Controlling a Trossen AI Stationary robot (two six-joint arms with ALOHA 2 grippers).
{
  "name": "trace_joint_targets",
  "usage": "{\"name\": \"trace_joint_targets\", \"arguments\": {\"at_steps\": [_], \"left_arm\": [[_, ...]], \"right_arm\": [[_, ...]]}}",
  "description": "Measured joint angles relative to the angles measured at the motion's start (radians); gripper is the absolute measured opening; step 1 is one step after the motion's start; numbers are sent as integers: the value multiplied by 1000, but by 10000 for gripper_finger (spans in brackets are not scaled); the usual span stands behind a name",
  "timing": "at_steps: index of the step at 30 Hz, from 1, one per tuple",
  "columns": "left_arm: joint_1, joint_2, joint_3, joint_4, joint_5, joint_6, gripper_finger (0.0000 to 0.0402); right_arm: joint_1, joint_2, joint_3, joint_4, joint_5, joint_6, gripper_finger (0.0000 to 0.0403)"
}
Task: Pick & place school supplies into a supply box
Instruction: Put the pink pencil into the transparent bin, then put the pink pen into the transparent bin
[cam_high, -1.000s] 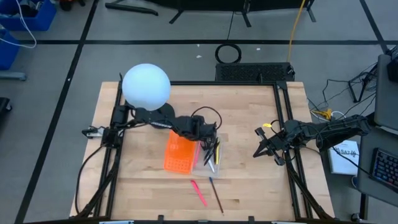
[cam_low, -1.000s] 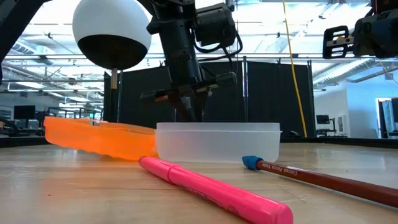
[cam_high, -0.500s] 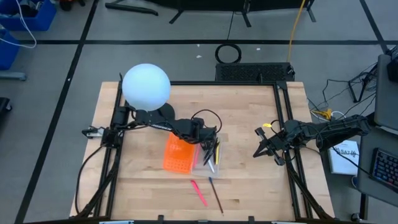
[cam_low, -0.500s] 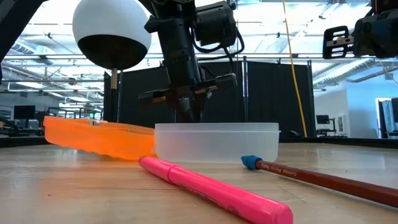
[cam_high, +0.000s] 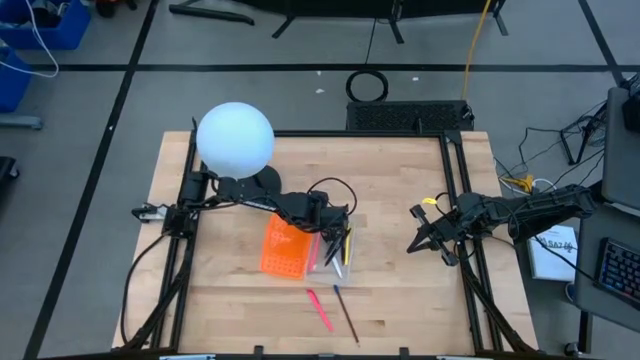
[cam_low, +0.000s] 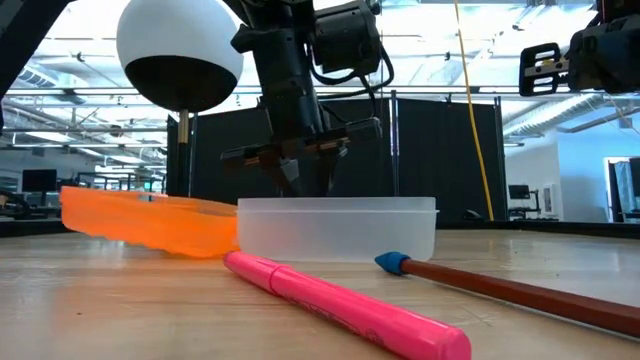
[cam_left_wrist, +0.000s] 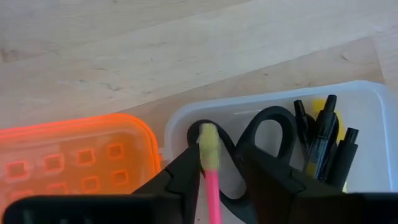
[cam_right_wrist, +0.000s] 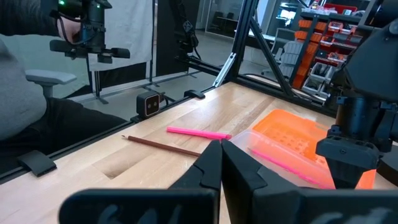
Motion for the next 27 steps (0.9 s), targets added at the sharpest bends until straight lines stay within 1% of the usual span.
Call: {"name": "trace_joint_targets", "arguments": {"at_steps": [4,7,12,14,17,22,25,27], "left_arm": [[0,0,0,0,1,7,140],[0,0,6,-5,11,19,142],[-2,0,82,-68,17,69,143],[-8,0,137,-99,10,106,143],[-32,-1,258,-177,2,154,143],[-113,-2,470,-336,-6,176,143],[-185,-5,554,-344,-12,265,143],[-240,-5,575,-329,-19,330,143]], "right_arm": [[0,0,0,0,0,0,0],[0,0,0,0,0,0,0],[0,0,0,0,0,0,0],[0,0,0,0,0,0,0],[0,0,0,0,0,0,0],[0,0,0,-1,0,0,0],[0,0,0,-1,0,5,0],[0,0,0,-1,0,13,0]]}}
